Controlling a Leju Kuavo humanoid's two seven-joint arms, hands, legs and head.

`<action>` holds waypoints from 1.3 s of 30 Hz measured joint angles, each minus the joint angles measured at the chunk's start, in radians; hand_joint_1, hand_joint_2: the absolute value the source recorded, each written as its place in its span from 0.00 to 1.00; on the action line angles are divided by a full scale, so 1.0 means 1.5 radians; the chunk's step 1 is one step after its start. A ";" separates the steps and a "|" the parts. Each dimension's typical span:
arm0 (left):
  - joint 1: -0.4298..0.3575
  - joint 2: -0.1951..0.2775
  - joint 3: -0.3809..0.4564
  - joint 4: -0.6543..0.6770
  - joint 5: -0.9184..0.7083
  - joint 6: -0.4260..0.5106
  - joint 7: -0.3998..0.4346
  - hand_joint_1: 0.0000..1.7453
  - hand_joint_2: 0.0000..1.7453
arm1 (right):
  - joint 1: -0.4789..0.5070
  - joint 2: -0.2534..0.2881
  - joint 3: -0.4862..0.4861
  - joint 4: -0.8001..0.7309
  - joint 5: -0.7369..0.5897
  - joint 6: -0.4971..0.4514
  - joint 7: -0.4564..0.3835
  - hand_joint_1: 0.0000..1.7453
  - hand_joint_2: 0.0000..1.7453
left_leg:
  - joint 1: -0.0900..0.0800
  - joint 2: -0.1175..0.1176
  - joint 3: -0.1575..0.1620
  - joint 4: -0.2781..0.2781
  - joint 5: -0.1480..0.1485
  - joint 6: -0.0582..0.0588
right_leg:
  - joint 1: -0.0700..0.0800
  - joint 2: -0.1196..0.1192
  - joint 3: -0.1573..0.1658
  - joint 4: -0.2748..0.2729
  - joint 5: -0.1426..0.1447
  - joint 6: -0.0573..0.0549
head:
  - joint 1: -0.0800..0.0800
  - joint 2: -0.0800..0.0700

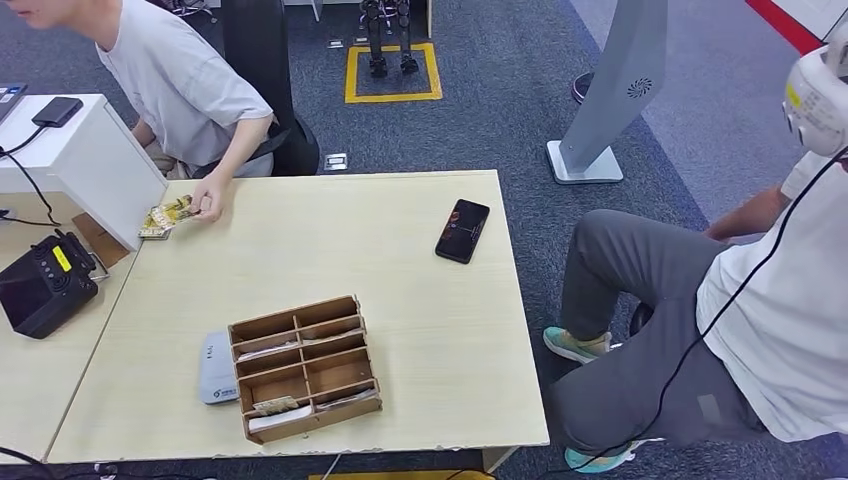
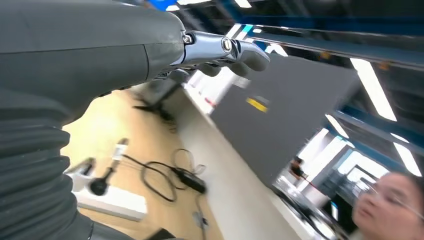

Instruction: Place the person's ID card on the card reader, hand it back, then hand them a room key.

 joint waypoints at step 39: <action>0.001 -0.295 0.502 0.703 -0.379 -0.047 0.161 0.00 1.00 | -0.002 -0.001 0.051 0.003 -0.009 -0.004 -0.003 0.00 1.00 | -0.002 -0.005 0.002 0.000 -0.001 0.002 | -0.002 -0.005 0.003 -0.001 -0.002 0.002 | -0.001 0.000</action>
